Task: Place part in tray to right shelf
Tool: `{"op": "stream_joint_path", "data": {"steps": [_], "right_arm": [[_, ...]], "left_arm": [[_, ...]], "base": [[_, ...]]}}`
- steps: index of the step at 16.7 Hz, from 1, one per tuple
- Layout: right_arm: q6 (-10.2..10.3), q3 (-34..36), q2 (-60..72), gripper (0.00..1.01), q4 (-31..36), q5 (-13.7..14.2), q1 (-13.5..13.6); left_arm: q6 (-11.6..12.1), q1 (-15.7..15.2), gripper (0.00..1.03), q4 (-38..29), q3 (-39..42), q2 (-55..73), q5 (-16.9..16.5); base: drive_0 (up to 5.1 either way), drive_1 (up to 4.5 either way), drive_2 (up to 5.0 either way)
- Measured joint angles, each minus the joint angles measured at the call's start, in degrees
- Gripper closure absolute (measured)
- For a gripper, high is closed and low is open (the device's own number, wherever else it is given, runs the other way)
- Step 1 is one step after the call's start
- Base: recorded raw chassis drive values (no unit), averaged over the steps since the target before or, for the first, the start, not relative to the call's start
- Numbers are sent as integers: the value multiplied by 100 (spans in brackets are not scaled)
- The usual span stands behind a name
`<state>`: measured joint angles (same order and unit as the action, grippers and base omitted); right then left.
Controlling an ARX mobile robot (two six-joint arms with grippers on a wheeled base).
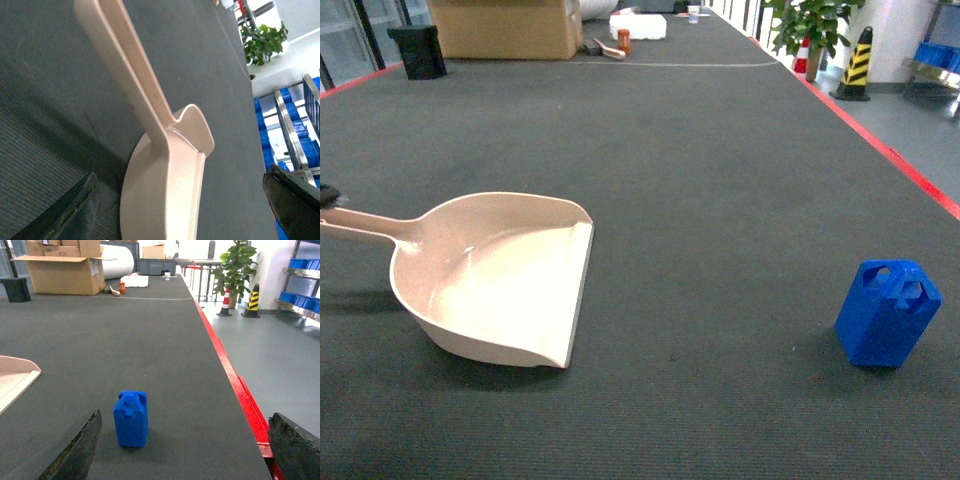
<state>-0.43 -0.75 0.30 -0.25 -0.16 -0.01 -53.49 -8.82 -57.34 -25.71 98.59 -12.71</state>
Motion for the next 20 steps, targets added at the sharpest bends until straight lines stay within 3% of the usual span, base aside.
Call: {"op": "stream_joint_path", "data": {"steps": [6,8,9,13,14,16,18,20], "right_arm": [[2,0,0,3,0,0,0],[2,0,0,3,0,0,0],[2,0,0,3,0,0,0],[2,0,0,3,0,0,0],[2,0,0,3,0,0,0],[2,0,0,3,0,0,0],[2,0,0,3,-2,2,0],[2,0,0,3,0,0,0]], "left_arm": [[-319,-55,5,-31,-968,1084,-149],[-614,-219,5,-11,-2118,2140,-114],[-684,-286,21,-433,-2374,2428,-417],[-804,-402,73,-459,-2621,2621,-476],[-1051,-391,84,-695,-2535,2629,-535],[-1314,-232,87,-1224,-2142,2247,-614],[-1388,-146,89,-1298,-2031,2063,-675],[-1521,192,89,-1305,-1915,1515,-732]], "base": [[0,0,0],[0,0,0],[0,0,0],[0,0,0],[0,0,0],[0,0,0],[0,0,0],[0,0,0]]}}
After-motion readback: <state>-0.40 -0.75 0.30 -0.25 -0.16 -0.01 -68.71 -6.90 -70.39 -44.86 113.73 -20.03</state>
